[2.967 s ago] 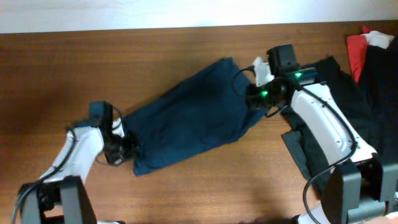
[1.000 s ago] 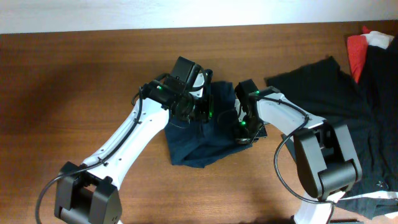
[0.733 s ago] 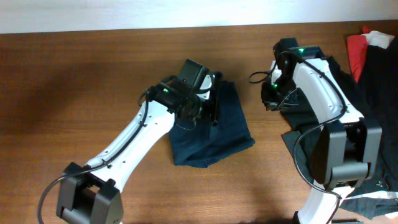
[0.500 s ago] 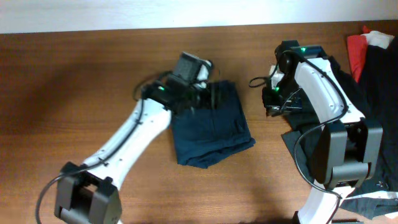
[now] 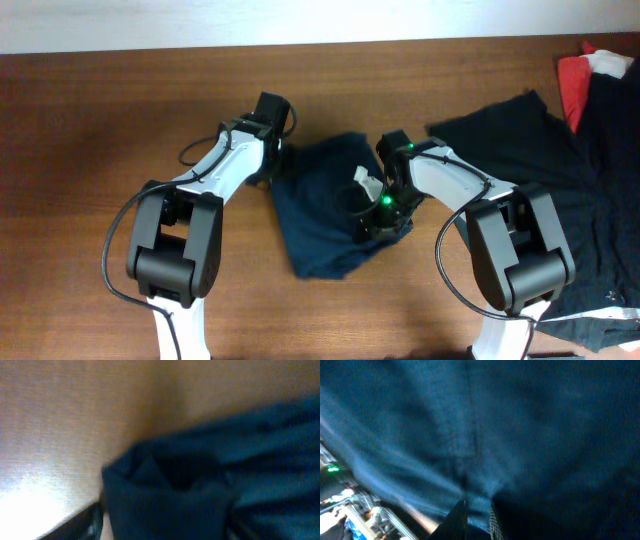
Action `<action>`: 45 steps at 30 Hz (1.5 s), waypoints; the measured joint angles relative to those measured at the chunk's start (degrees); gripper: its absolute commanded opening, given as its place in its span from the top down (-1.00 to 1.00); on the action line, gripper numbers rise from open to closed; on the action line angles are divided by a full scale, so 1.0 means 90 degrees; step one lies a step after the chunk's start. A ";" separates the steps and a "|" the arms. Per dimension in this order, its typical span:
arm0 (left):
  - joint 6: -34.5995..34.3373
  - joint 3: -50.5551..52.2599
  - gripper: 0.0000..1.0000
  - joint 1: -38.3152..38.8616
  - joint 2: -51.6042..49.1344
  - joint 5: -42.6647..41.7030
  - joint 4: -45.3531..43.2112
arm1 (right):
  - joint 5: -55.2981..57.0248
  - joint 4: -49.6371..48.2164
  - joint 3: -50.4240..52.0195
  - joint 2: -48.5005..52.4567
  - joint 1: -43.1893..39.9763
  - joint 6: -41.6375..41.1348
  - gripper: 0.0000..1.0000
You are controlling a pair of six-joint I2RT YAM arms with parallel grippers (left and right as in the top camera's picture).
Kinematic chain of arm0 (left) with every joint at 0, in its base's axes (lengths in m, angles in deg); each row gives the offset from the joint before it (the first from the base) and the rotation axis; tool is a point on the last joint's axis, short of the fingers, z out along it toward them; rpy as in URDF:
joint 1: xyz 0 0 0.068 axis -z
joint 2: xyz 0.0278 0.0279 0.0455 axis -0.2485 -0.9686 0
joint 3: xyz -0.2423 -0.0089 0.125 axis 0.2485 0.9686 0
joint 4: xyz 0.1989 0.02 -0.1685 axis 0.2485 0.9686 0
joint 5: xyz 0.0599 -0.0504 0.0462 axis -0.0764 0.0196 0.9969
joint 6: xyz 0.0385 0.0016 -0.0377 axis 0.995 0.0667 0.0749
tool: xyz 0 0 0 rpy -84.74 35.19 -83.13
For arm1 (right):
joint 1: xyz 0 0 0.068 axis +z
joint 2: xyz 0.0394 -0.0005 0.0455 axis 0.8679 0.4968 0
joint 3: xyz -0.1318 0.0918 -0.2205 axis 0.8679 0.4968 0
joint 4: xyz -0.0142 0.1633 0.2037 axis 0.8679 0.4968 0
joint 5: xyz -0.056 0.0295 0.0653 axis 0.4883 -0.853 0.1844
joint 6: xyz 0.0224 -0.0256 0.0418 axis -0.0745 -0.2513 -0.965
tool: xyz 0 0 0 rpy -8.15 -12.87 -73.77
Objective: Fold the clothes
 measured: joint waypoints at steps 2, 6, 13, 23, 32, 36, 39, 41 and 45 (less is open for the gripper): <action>0.0000 -0.0078 -0.41 -0.0015 0.0005 0.0027 0.1736 | 0.0753 0.0044 0.0211 -0.0078 -0.0044 -0.0413 0.57; 0.0019 0.0041 -0.41 0.0063 -0.0046 -0.0544 0.3677 | 0.2540 0.0265 -0.0148 -0.0226 -0.0357 -0.1243 0.56; 0.0311 -0.0738 -0.98 0.0068 0.0610 -0.0792 0.2844 | 0.3825 0.1695 -0.2018 -0.0748 -0.0593 -0.1447 0.25; 0.0794 -0.0209 -0.55 0.0058 -0.0129 -0.1894 0.2375 | 0.3825 0.2108 -0.2259 -0.1620 -0.0593 -0.1457 0.24; 0.1049 -0.0063 0.99 -0.0107 -0.0260 -0.1926 0.2781 | 0.3825 0.2123 -0.2259 -0.1620 -0.0593 -0.1457 0.24; 0.1022 -0.0716 1.00 -0.1999 -0.0260 -0.0403 0.2922 | 0.3886 0.2127 -0.2259 -0.1620 -0.0593 -0.1457 0.24; 0.0979 -0.1027 1.00 -0.3701 -0.0260 0.1037 0.2747 | 0.3895 0.2123 -0.2259 -0.1620 -0.0593 -0.1457 0.24; 0.0976 -0.1027 0.99 -0.4410 -0.0260 0.1574 0.2531 | 0.3895 0.2123 -0.2259 -0.1620 -0.0593 -0.1462 0.23; 0.0979 -0.1035 0.49 -0.5202 -0.0260 0.2110 0.2305 | 0.3895 0.2166 -0.2259 -0.1620 -0.0593 -0.1460 0.23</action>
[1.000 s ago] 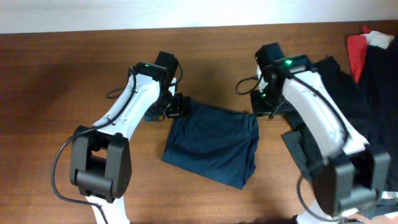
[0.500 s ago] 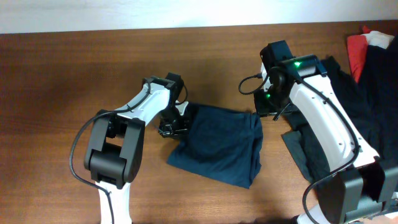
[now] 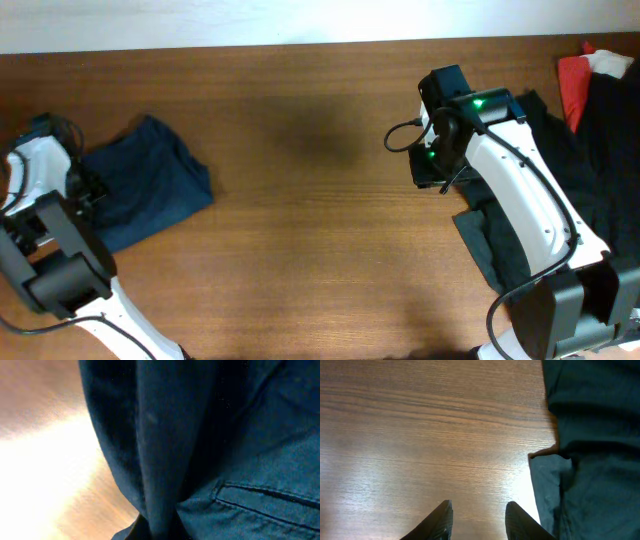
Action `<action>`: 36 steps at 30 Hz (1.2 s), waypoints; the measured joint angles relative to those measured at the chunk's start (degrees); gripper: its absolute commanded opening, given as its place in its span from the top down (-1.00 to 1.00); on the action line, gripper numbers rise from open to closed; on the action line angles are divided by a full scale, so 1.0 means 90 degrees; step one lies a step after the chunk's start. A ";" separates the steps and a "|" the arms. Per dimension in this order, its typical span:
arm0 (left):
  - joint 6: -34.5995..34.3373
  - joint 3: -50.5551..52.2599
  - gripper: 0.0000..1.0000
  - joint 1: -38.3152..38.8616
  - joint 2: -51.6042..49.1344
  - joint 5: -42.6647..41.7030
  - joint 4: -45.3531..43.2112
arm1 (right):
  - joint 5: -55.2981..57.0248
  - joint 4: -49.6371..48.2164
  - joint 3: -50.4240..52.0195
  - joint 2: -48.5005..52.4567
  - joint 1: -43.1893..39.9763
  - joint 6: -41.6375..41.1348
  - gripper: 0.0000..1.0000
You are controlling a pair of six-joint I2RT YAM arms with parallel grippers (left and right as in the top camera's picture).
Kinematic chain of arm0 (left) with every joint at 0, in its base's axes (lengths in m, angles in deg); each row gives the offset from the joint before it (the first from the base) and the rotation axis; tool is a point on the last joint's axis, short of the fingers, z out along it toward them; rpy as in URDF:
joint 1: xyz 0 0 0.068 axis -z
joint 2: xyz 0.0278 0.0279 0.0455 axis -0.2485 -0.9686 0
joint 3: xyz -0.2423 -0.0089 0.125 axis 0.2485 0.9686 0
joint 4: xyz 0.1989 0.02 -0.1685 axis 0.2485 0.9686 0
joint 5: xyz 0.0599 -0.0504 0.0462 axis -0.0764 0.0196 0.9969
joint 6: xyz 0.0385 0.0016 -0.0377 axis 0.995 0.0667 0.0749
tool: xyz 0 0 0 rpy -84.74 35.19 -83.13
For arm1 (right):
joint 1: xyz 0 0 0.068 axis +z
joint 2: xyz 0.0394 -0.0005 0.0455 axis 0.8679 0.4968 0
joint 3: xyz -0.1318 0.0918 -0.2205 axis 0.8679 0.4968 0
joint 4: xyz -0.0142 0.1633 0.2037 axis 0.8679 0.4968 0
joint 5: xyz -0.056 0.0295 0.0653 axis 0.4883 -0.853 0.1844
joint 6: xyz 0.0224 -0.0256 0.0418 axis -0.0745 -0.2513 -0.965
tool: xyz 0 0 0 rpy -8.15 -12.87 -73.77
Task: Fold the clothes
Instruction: 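Carry the folded trousers to the left table edge with the left gripper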
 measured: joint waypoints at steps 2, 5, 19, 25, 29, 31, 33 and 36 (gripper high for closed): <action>-0.0032 -0.0231 0.07 -0.0129 -0.0002 0.0095 0.0143 | 0.0000 0.0041 0.0000 0.0000 0.0000 -0.0002 0.23; -0.0032 -0.1659 -0.01 -0.0102 -0.0010 -0.0260 0.0852 | 0.0002 0.0053 0.0000 0.0000 0.0000 0.0002 0.23; 0.0073 -0.0517 -0.47 0.3133 0.0029 -0.3349 -0.0556 | 0.0002 0.0265 0.0000 0.0000 0.0000 0.0000 0.23; -0.0027 0.0719 -0.25 0.2608 0.0029 -0.2885 0.0563 | 0.0002 0.0272 0.0000 0.0000 0.0000 -0.0002 0.23; -0.0525 0.0755 -0.25 0.2052 0.0029 -0.1457 0.1042 | 0.0000 0.0277 0.0000 0.0000 0.0000 0.0000 0.23; -0.0583 0.0755 -0.26 0.1848 0.0029 -0.0962 0.0935 | 0.0000 0.0294 0.0000 0.0000 0.0000 -0.0002 0.23; -0.0629 0.0741 -0.27 0.1792 0.0029 -0.0296 0.0935 | 0.0000 0.0316 0.0000 0.0000 0.0000 -0.0002 0.23; -0.0656 0.0352 -0.26 0.1812 0.0029 -0.0080 0.1020 | 0.0000 0.0321 0.0000 0.0000 0.0000 0.0000 -0.06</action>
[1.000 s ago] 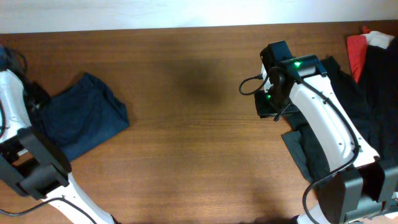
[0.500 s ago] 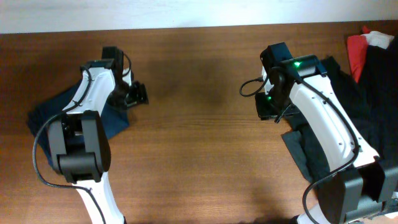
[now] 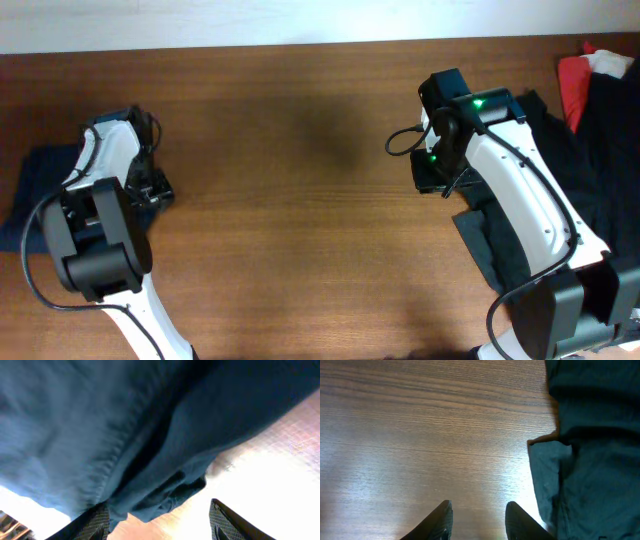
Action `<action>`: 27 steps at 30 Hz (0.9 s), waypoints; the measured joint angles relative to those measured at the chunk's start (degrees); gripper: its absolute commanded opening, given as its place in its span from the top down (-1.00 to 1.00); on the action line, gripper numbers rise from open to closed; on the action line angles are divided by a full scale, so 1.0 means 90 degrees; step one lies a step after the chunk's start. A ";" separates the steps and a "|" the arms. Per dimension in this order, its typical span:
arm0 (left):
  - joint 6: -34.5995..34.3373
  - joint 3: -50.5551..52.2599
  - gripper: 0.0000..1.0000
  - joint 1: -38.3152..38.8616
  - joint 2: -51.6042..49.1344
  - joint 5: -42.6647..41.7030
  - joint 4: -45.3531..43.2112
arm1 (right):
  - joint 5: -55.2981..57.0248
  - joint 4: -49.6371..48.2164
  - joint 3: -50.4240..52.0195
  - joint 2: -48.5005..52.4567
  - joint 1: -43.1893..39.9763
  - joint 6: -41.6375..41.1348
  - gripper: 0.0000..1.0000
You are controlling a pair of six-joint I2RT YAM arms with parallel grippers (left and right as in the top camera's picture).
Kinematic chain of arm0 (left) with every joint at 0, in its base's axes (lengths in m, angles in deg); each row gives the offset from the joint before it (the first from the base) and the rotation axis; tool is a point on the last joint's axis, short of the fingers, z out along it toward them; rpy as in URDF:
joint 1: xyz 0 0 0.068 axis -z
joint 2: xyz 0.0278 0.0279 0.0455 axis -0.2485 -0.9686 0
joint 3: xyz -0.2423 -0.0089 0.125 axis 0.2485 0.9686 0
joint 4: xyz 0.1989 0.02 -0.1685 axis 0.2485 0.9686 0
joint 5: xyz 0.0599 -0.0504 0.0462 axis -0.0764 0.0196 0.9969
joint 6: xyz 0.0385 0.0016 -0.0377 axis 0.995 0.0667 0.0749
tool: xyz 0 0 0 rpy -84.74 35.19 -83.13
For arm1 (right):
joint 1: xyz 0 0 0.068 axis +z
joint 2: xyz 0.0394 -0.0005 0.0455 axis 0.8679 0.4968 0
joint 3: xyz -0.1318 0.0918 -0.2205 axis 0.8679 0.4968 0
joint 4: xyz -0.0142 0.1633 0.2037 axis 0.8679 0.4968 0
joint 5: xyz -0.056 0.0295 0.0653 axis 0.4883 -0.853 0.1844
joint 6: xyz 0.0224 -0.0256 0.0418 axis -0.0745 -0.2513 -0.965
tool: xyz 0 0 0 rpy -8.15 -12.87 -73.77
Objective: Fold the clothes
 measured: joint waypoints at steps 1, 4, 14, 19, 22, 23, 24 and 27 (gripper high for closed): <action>-0.0007 -0.0160 -0.26 0.0024 0.0000 -0.0015 0.0095 | 0.0002 0.0002 0.0000 0.0000 0.0000 -0.0005 -0.30; 0.0175 -0.0328 -0.38 0.0534 0.0075 -0.0342 0.0112 | 0.0000 -0.0083 0.0000 0.0000 0.0000 -0.0034 -0.94; 0.1149 -0.0423 -0.42 0.2436 0.0663 -0.2212 0.1732 | -0.1642 0.0940 0.0005 0.0253 -0.1047 0.0296 -0.97; 0.1443 -0.0389 -0.41 0.2429 0.1239 -0.2924 0.2256 | -0.1804 0.1005 0.0889 -0.0226 -0.1836 0.0721 -0.97; 0.1467 0.0401 -0.48 0.2431 0.3021 -0.3002 0.1501 | -0.1838 -0.0124 0.2288 -0.1702 -0.1875 0.0748 -0.97; 0.1467 0.0714 -0.55 0.2438 0.3577 -0.3014 0.1178 | -0.1846 -0.0442 0.2635 -0.2178 -0.1875 0.0750 -0.97; 0.1464 0.1294 -0.59 0.2443 0.4367 -0.3026 0.0563 | -0.1851 -0.0831 0.3024 -0.2735 -0.1875 0.0753 -0.98; 0.1450 0.2543 -0.74 0.2443 0.6487 -0.2997 -0.0459 | -0.1848 -0.1549 0.3689 -0.4274 -0.1875 0.0770 -0.97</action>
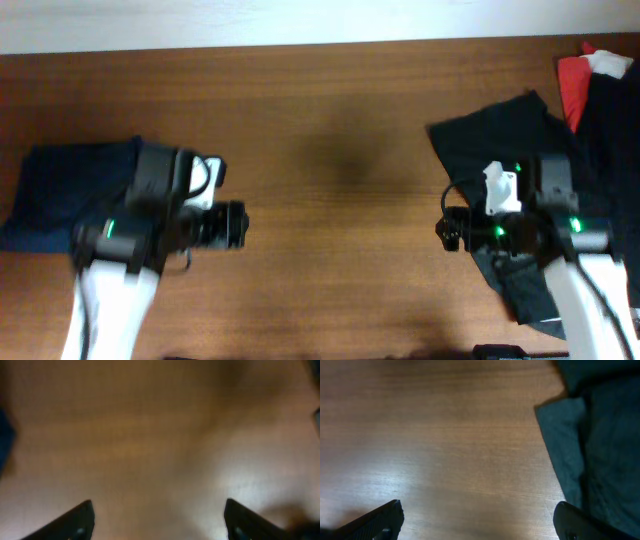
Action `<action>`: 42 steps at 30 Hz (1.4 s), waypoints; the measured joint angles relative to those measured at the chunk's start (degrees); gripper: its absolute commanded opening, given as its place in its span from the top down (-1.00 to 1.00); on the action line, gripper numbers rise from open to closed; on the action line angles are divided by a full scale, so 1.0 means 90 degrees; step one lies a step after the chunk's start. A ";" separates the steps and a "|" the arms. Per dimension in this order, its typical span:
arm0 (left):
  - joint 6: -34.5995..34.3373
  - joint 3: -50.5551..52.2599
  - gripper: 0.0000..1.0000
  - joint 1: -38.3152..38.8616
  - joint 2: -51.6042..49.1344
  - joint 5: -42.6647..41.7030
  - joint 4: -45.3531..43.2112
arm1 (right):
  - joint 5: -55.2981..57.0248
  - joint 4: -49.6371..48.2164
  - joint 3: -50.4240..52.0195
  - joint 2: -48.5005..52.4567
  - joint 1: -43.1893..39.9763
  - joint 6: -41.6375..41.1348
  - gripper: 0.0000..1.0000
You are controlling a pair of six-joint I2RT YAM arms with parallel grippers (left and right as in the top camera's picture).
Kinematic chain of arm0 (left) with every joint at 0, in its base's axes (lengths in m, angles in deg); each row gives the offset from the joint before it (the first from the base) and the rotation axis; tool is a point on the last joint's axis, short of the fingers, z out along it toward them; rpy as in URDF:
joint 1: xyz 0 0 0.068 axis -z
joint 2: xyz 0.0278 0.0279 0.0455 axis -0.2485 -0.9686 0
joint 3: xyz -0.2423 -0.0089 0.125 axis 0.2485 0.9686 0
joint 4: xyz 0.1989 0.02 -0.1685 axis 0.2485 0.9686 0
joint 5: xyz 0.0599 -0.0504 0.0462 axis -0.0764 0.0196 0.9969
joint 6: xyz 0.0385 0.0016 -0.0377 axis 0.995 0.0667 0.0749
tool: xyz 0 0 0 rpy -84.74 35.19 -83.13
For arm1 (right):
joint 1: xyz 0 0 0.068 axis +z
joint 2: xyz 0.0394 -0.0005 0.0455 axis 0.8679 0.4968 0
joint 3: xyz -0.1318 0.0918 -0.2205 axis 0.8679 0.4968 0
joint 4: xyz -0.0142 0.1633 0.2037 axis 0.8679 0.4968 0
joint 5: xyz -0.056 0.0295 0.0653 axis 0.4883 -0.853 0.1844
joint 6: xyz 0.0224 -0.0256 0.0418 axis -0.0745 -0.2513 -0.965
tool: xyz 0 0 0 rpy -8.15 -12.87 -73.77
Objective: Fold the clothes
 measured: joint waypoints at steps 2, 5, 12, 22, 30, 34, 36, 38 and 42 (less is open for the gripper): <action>-0.0078 0.0792 -0.98 0.0005 0.1569 0.0284 -0.0408 | 0.0024 -0.0257 0.0121 -0.1032 -0.0005 -0.0002 -0.97; -0.0532 0.1809 -0.98 0.0012 0.3305 0.1205 -0.1231 | 0.0680 -0.0488 0.0170 -0.2421 -0.0005 -0.0007 -0.97; -0.0680 0.2727 -0.98 0.0012 0.3653 0.1724 -0.1598 | 0.1013 -0.0474 0.0170 -0.2606 -0.0005 -0.0005 -0.97; -0.0680 0.2727 -0.98 0.0012 0.3653 0.1727 -0.1598 | 0.1008 -0.0563 0.0240 -0.2890 -0.0005 -0.0005 -0.97; -0.0680 0.2730 -0.98 0.0012 0.3645 0.1753 -0.1588 | 0.0962 -0.4267 0.3779 -0.6504 0.0457 0.0000 -0.97; -0.0680 0.2730 -0.99 0.0012 0.3636 0.1753 -0.1593 | 0.0962 -0.6045 0.5054 -0.6649 0.0469 0.0165 -0.97; -0.0680 0.2730 -0.99 0.0012 0.3636 0.1753 -0.1598 | 0.0962 -0.7036 0.5661 -0.6662 0.0469 0.0359 -0.97; -0.0680 0.2730 -0.99 0.0012 0.3636 0.1753 -0.1596 | 0.0962 -0.7684 0.6195 -0.6666 0.0469 0.0481 -0.97; -0.0680 0.2730 -0.98 0.0012 0.3636 0.1756 -0.1593 | 0.0964 -0.6771 0.6353 -0.6666 0.0474 0.0525 -0.97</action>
